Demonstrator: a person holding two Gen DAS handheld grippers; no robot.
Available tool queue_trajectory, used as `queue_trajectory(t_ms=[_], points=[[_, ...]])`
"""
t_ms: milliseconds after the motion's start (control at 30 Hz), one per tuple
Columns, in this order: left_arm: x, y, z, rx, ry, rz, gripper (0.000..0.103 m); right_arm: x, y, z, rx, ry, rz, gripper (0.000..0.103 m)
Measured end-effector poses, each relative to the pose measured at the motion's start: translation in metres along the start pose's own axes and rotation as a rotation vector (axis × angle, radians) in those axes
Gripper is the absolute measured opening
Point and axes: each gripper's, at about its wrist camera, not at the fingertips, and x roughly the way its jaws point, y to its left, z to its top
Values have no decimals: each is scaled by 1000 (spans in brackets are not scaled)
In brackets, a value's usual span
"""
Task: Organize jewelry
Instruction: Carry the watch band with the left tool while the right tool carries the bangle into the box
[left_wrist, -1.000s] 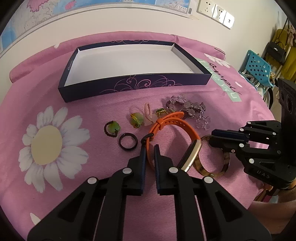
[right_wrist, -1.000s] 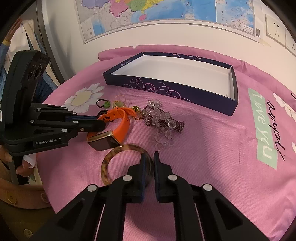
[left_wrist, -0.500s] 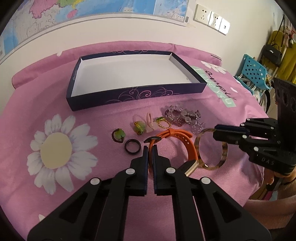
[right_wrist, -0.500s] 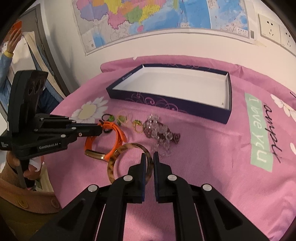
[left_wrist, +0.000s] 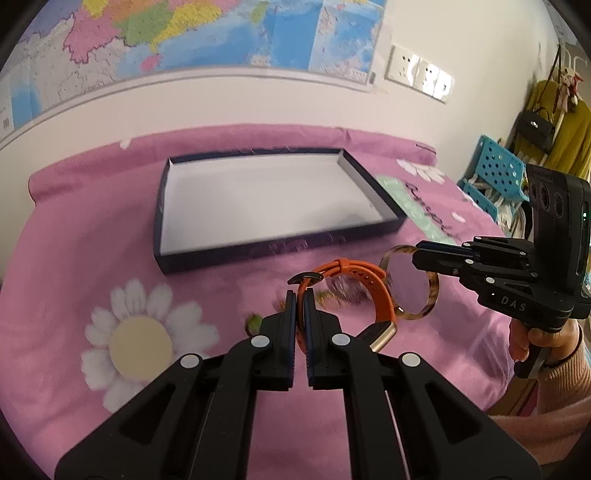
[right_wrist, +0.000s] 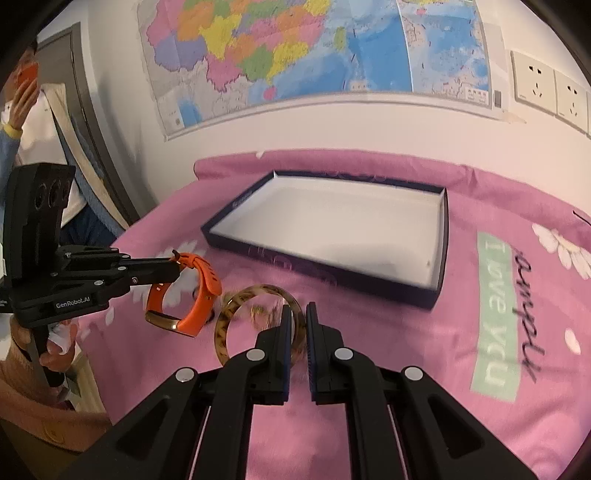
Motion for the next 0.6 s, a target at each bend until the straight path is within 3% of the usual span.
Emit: queue_trajectory(t_ms=[600], points=[[34, 51, 66, -75, -29, 60, 5, 48, -42, 78, 12, -41, -62, 6]])
